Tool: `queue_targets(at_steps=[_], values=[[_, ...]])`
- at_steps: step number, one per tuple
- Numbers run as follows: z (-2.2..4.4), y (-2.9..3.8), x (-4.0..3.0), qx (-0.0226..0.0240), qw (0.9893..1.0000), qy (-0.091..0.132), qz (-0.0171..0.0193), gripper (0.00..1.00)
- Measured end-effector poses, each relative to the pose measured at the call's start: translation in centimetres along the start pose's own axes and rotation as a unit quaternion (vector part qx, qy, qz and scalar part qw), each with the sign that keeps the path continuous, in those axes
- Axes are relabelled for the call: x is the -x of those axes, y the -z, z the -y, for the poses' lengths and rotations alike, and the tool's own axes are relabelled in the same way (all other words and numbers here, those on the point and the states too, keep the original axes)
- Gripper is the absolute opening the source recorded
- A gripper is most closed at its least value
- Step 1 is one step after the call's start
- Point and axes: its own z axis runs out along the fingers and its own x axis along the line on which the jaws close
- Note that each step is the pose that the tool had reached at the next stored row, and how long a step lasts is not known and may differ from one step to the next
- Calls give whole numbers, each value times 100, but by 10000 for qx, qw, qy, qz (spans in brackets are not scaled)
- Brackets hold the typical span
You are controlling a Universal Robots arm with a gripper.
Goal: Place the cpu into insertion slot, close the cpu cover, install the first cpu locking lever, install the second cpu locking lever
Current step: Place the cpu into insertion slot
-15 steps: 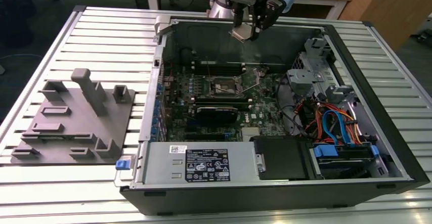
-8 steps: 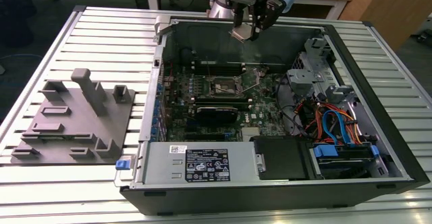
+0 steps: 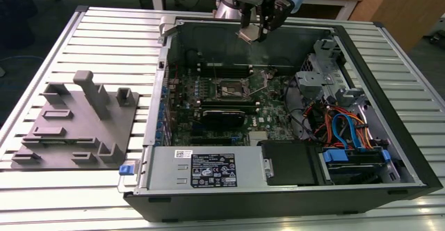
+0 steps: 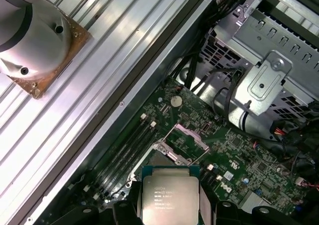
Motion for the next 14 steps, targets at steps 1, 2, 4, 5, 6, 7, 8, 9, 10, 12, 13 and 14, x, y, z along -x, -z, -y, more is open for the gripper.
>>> queue_targets(at_steps=[1, 2, 4, 5, 6, 7, 8, 9, 10, 12, 13, 14], values=[[0, 0, 0, 0, 10000, -14, 1, 54], [0, 0, 0, 0, 10000, -20, 2, 54], [0, 0, 0, 1, 10000, -50, 4, 54], [0, 0, 0, 1, 10000, -64, 6, 54], [0, 0, 0, 2, 10000, -70, 6, 54], [0, 0, 0, 1, 10000, -76, 7, 54], [0, 0, 0, 2, 10000, -82, 8, 54], [0, 0, 0, 2, 10000, -88, 8, 54], [0, 0, 0, 2, 10000, -93, 8, 54], [0, 0, 0, 2, 9999, -103, 9, 54], [0, 0, 0, 2, 9999, -109, 10, 54], [0, 0, 0, 2, 9999, -113, 10, 54]])
